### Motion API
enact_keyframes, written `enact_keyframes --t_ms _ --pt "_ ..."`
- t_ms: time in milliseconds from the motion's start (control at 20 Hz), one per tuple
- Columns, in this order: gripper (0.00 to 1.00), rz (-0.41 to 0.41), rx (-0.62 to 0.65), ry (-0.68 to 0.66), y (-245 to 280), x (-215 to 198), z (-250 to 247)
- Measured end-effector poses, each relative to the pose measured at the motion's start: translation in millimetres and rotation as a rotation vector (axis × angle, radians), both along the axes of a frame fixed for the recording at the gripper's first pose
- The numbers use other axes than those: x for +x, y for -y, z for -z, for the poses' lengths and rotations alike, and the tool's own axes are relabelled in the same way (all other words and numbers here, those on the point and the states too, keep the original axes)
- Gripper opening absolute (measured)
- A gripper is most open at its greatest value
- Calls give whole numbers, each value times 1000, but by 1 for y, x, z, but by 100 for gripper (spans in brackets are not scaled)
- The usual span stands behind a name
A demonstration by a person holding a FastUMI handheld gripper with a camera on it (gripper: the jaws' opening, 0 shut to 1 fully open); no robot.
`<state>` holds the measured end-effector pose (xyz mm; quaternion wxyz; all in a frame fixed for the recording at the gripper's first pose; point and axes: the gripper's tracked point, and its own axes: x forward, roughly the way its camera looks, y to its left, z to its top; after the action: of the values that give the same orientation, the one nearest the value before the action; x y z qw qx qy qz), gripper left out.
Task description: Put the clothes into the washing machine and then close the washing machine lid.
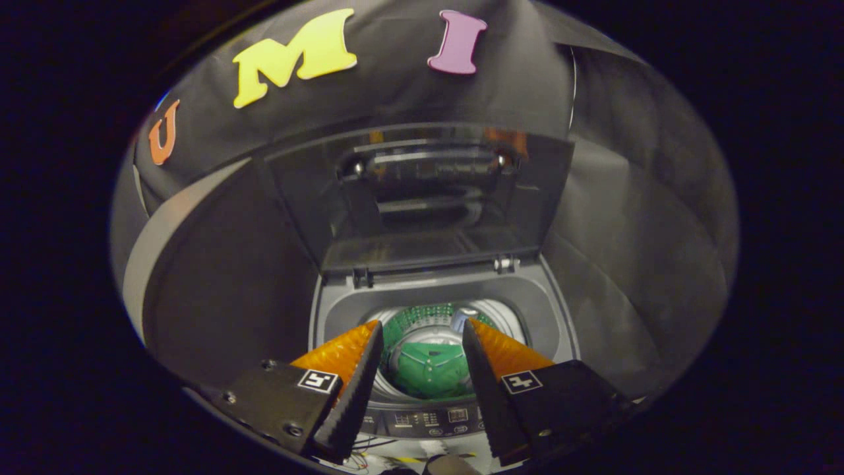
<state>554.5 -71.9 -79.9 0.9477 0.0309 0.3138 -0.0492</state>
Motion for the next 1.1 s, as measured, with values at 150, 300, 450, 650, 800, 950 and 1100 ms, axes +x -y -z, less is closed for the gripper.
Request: enact_keyframes --t_ms 150,300,450,650,800,950,1100 --pt "76 -15 3 82 -4 5 -43" --pt "76 -32 2 167 -8 13 -86" --pt "76 -45 -37 239 -8 26 -123" --pt "85 -58 -62 302 -9 45 -158" --pt "85 -62 -80 327 -7 70 -171" --pt "85 -74 -85 337 -5 87 -183" --pt "85 -86 -87 343 -5 110 -182"
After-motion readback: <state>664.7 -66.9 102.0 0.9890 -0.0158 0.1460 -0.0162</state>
